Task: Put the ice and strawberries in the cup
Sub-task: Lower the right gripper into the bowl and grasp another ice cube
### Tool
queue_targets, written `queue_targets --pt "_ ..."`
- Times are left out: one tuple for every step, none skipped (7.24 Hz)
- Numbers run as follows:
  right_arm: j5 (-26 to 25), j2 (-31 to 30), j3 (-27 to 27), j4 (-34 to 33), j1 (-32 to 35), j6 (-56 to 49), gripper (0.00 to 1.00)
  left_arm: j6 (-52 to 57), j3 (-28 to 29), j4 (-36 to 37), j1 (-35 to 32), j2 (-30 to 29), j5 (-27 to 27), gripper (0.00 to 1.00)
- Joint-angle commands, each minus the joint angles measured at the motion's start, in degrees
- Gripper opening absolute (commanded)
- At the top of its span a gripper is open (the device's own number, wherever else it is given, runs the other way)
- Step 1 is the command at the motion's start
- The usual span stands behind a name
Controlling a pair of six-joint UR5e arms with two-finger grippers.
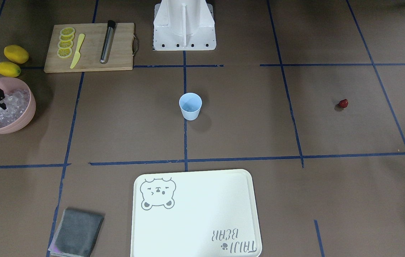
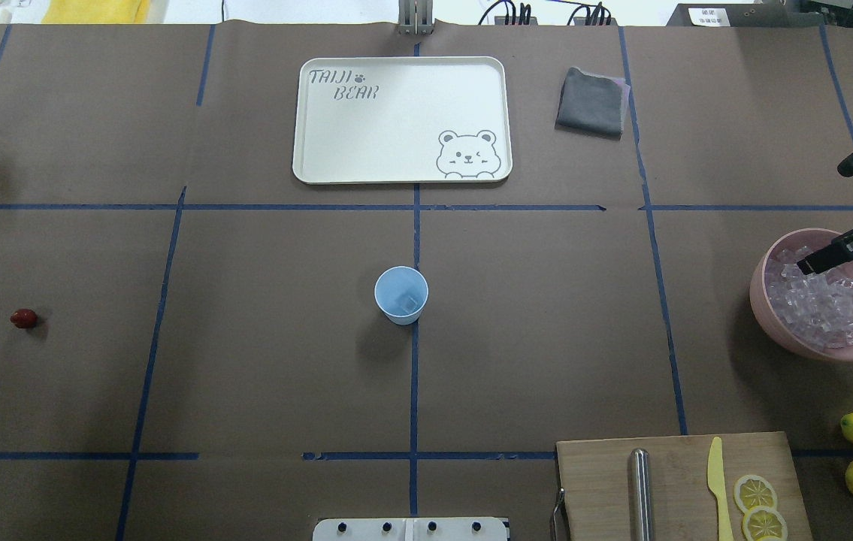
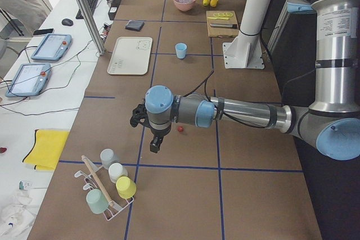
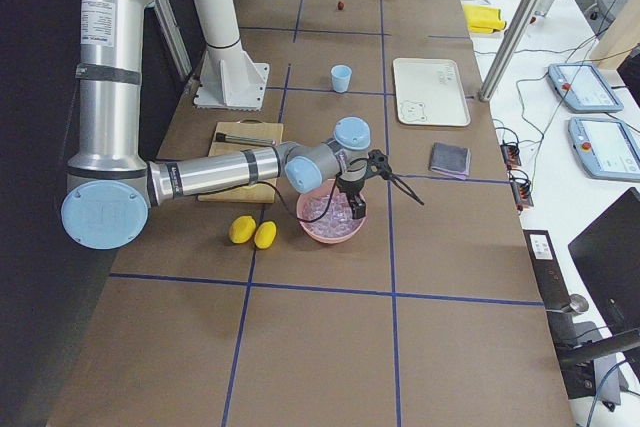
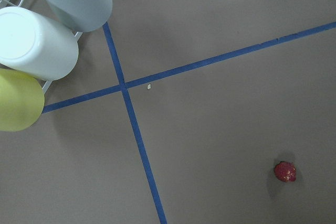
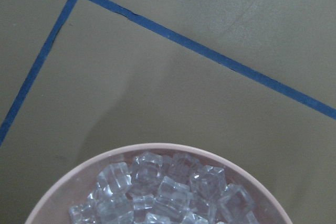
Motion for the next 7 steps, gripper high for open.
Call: queue_targets --pt "-0.63 -0.09 0.37 0.29 -1.39 3.31 0.98 0.0 -0.06 0.0 0.0 0.0 0.0 1.0" --pt "-0.8 -0.27 0.55 0.38 -1.65 3.85 0.97 0.0 -0.23 0.0 0.0 0.0 0.0 1.0" --pt "-0.98 -0.7 0.55 0.29 -2.09 3.94 0.94 0.0 -0.23 0.0 0.09 0.0 0.0 1.0" --pt "-1.07 -1.06 0.55 0.29 -2.36 3.94 0.94 0.0 -0.24 0.0 0.0 0.0 0.0 1.0" --pt "-1.16 -1.15 0.46 0.29 -2.88 3.85 0.94 0.0 -0.24 0.0 0.0 0.0 0.0 1.0" --pt "-1.16 -1.58 0.46 0.29 -3.06 3.85 0.94 0.0 -0.24 0.0 0.09 0.0 0.0 1.0" --pt "-1.16 -1.85 0.46 0.29 -3.41 3.85 0.92 0.0 -0.24 0.0 0.09 0.0 0.0 1.0"
